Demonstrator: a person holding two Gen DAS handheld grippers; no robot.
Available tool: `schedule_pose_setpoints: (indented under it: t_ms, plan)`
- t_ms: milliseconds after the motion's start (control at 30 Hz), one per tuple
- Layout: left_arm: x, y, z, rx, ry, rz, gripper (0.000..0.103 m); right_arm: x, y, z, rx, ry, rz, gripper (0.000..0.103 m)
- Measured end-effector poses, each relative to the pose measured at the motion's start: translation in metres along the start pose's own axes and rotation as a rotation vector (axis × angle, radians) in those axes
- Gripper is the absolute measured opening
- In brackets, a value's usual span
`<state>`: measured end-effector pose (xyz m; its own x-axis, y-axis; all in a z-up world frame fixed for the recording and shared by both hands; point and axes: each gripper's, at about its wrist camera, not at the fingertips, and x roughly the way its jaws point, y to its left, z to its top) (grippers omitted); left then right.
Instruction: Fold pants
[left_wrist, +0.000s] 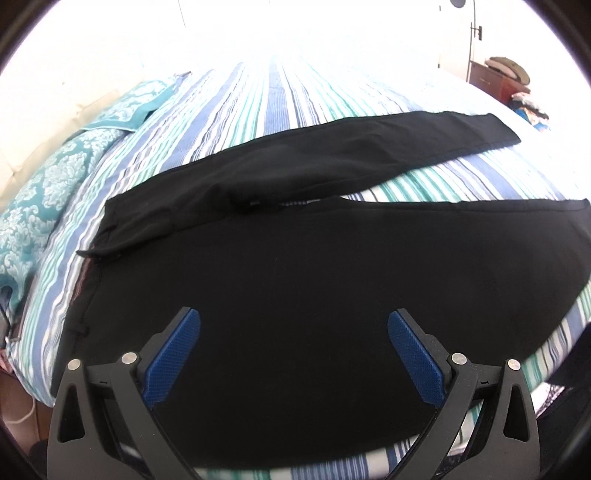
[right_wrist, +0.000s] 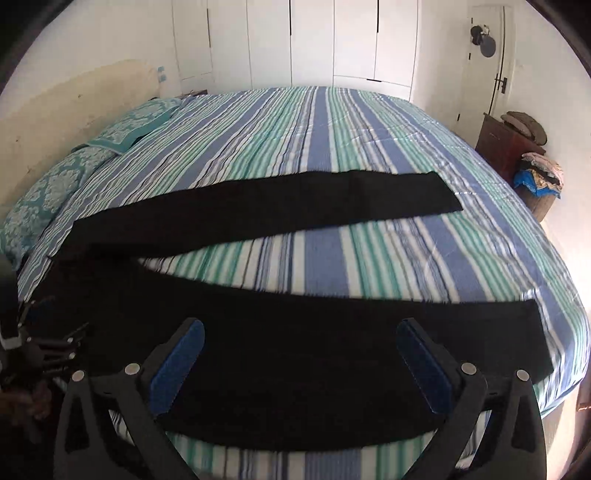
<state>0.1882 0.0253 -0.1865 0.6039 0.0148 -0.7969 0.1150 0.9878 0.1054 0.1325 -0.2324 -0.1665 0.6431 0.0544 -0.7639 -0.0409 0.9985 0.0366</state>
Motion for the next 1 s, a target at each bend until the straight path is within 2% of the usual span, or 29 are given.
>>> schedule_pose_setpoints:
  t_ms: [133, 267, 300, 400, 433, 467, 533, 600, 700, 767, 1000]
  plan:
    - [-0.027, 0.004, -0.006, -0.066, 0.002, -0.047, 0.102, -0.025, 0.028, -0.032, -0.064, -0.012, 0.005, 0.103]
    - [-0.062, 0.001, -0.015, -0.149, -0.013, -0.115, 0.102, -0.060, 0.030, -0.039, -0.071, -0.060, -0.029, 0.103]
    - [-0.073, -0.002, -0.020, -0.155, -0.023, -0.128, 0.102, -0.078, 0.029, -0.041, -0.061, -0.118, -0.034, 0.103]
    - [-0.100, -0.013, -0.042, -0.173, -0.062, -0.138, 0.102, -0.137, 0.022, -0.055, 0.001, -0.392, -0.004, 0.103]
    - [-0.106, -0.016, -0.050, -0.176, -0.073, -0.142, 0.102, -0.145, 0.022, -0.061, 0.018, -0.441, -0.008, 0.103]
    - [-0.108, -0.021, -0.057, -0.173, -0.079, -0.147, 0.102, -0.146, 0.023, -0.063, 0.025, -0.439, -0.012, 0.103]
    - [-0.111, -0.029, -0.066, -0.142, -0.082, -0.152, 0.102, -0.133, 0.023, -0.065, 0.025, -0.351, -0.008, 0.103]
    - [-0.112, -0.036, -0.067, -0.094, -0.096, -0.140, 0.102, -0.121, 0.018, -0.074, 0.075, -0.297, 0.017, 0.103]
    - [-0.115, -0.042, -0.065, -0.061, -0.161, -0.090, 0.102, -0.109, 0.016, -0.091, 0.084, -0.283, -0.024, 0.103]
    - [-0.113, -0.042, -0.064, -0.052, -0.174, -0.066, 0.102, -0.104, 0.015, -0.094, 0.099, -0.257, -0.017, 0.103]
    - [-0.117, -0.038, -0.067, -0.085, -0.172, -0.074, 0.102, -0.120, 0.028, -0.102, 0.035, -0.314, -0.068, 0.103]
